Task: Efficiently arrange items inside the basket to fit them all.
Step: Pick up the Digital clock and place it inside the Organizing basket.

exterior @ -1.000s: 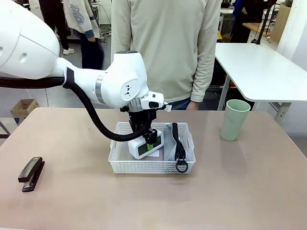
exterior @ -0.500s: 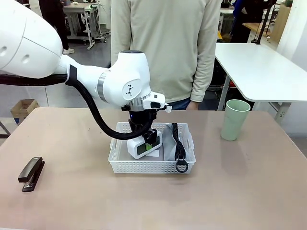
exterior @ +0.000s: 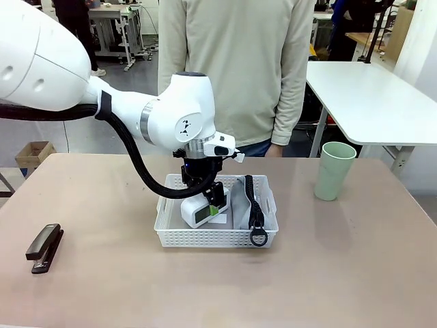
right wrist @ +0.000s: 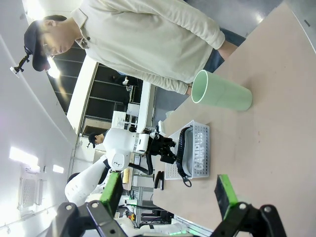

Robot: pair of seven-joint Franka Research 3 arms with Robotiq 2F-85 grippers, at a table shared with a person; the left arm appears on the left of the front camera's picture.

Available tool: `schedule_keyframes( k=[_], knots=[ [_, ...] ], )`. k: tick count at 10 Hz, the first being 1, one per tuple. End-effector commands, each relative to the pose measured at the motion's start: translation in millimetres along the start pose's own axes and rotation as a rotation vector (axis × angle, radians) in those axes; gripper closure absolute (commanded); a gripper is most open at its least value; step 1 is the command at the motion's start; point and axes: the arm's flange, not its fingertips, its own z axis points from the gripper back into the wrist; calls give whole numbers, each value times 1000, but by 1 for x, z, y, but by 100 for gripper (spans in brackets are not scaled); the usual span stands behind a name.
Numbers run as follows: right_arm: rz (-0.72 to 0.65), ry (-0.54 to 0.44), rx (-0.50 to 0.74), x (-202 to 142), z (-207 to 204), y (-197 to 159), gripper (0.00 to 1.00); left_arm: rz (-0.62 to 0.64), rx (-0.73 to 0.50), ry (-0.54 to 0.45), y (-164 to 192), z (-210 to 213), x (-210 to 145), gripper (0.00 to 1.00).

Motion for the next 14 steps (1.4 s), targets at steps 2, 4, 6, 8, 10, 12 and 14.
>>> schedule_keyframes(
  k=[2,4,6,8,10,12,14],
  knots=[
    [28,-12,23,2,0,0,0,-53,-19,21,1,9,-10,0],
    [28,-12,23,2,0,0,0,-131,-86,-1,1,35,-35,0],
    [28,-12,23,2,0,0,0,-113,-43,-253,8,108,-94,0],
    [28,-12,23,2,0,0,0,-98,-36,-368,11,155,-146,0],
    [28,-12,23,2,0,0,0,-58,-247,-402,56,185,-220,0],
    [28,-12,23,2,0,0,0,60,-529,-581,130,186,-318,0],
    [28,-12,23,2,0,0,0,317,-776,-888,195,149,-428,0]
  ],
)
